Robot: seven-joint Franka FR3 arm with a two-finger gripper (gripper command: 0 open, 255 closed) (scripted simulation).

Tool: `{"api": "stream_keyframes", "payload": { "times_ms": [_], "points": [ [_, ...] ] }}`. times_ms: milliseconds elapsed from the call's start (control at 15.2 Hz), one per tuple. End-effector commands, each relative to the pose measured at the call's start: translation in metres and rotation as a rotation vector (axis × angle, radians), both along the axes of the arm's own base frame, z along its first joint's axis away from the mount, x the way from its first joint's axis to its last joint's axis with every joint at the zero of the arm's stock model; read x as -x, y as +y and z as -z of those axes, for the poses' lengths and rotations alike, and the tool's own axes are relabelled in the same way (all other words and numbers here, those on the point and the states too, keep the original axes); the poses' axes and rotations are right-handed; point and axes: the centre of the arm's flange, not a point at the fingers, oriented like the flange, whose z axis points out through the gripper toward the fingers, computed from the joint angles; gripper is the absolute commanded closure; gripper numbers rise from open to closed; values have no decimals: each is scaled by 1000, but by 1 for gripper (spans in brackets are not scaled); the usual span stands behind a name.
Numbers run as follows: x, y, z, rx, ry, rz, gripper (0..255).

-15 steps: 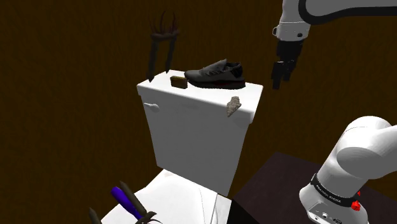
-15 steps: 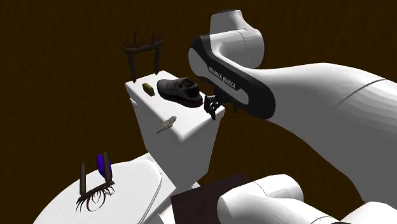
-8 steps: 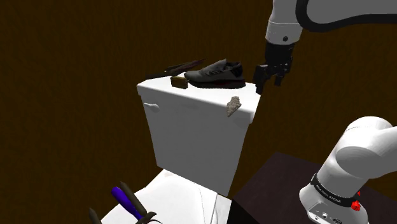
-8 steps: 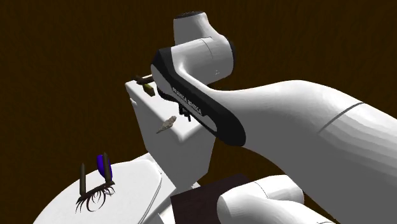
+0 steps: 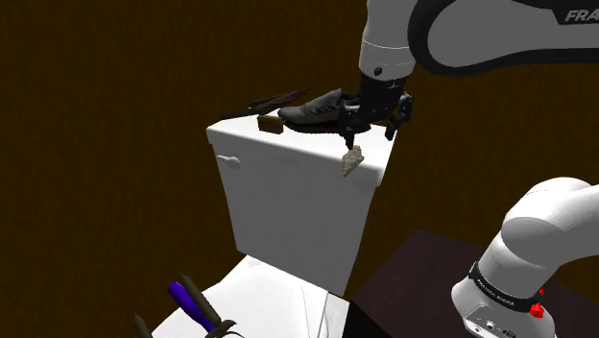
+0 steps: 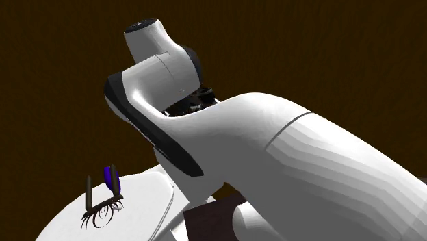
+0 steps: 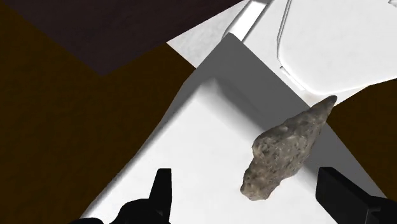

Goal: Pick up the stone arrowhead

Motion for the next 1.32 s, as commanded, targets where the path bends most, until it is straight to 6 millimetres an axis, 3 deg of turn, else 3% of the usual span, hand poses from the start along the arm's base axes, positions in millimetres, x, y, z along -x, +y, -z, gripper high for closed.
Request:
{"api": "stream_keyframes", "payload": {
  "times_ms": [0,528,660,726,1254],
  "points": [
    [-8,30,1,12,-39,73,0],
    [-10,35,41,14,-47,86,0],
    [-10,35,41,14,-47,86,0],
    [-10,35,41,14,-47,86,255],
    [-10,36,40,14,-47,86,255]
  ]
}}
